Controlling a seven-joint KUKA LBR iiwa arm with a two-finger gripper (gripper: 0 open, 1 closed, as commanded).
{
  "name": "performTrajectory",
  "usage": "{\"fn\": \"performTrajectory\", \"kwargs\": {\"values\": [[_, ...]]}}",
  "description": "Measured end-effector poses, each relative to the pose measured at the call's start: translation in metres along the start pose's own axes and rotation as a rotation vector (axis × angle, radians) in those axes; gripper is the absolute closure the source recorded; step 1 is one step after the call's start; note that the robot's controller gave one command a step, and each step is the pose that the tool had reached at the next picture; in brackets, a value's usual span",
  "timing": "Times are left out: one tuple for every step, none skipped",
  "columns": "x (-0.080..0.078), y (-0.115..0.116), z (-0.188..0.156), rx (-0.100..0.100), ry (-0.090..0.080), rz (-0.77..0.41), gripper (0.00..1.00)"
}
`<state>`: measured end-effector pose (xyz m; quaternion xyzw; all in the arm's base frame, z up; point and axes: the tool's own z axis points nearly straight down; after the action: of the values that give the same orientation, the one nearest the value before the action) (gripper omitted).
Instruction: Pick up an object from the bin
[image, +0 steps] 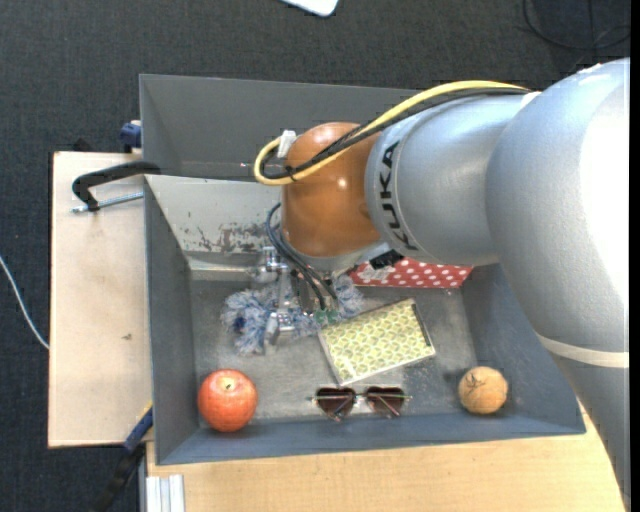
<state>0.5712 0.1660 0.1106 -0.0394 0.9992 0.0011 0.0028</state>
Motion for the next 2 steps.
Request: {"fn": "performTrajectory", "kwargs": {"values": [[-0.004, 0.001, 0.036, 0.001, 0.007, 0.069, 0.0], [-0.008, -0.012, 0.038, -0.003, 0.003, 0.029, 0.0]]}}
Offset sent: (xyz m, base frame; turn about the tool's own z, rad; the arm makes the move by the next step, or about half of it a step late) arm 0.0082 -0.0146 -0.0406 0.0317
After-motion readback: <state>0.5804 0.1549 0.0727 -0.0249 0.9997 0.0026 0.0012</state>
